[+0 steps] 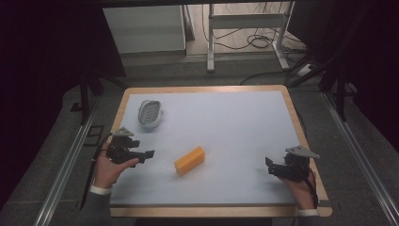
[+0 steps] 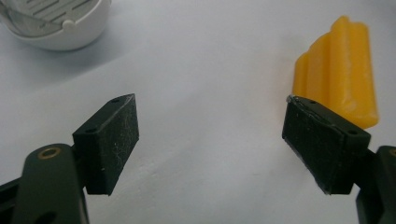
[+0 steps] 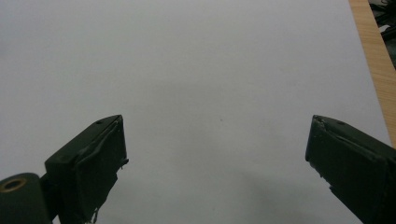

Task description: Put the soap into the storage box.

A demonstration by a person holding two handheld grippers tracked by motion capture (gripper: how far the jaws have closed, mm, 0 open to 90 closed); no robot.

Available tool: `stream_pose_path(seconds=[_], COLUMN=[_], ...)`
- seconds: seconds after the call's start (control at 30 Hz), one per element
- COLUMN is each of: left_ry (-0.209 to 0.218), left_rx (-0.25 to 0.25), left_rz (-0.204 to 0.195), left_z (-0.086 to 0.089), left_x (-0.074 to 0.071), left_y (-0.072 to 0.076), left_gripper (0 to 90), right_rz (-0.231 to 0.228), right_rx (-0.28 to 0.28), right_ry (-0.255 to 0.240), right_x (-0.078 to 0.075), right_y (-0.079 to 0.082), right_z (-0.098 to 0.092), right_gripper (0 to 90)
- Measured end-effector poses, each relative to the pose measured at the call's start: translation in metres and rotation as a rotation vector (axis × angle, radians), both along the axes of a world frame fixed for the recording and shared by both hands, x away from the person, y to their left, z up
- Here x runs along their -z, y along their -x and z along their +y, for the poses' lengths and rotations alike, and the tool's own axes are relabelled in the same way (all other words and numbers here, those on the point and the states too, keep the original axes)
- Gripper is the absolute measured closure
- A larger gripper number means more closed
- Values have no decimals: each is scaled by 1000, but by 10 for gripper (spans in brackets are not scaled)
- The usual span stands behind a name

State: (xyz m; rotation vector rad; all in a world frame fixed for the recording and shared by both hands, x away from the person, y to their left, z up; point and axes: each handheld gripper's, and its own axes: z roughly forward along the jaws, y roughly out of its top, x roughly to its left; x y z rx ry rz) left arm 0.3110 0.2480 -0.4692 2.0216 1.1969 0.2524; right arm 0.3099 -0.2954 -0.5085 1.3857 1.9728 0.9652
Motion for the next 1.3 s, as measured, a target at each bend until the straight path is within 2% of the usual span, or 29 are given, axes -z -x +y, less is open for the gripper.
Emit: stream_pose_path(seconds=[0.17,0.33,0.8,1.0,1.17,1.3], left_ry=[-5,11,-51,-68,-81,-97], left_rx=[19,62,131,154,190,205], left_rz=[-10,-17,-47,-42,-40,-49], left_z=[-6,-13,-37,-48,-65,-73], left_x=[-10,-18,-40,-39,-38,-42], left_y=[0,2,2,0,-5,-8], left_gripper=[189,187,186,183,181,179], right_rz=[-5,-5,-5,-1,2,1], right_rx=[0,2,4,1,2,3], right_ry=[2,6,13,20,22,23], right_x=[-1,-1,-1,0,0,1], right_y=[1,2,2,2,2,2], right_z=[-1,-2,-2,-2,-2,-2], right_gripper=[52,53,54,54,55,54])
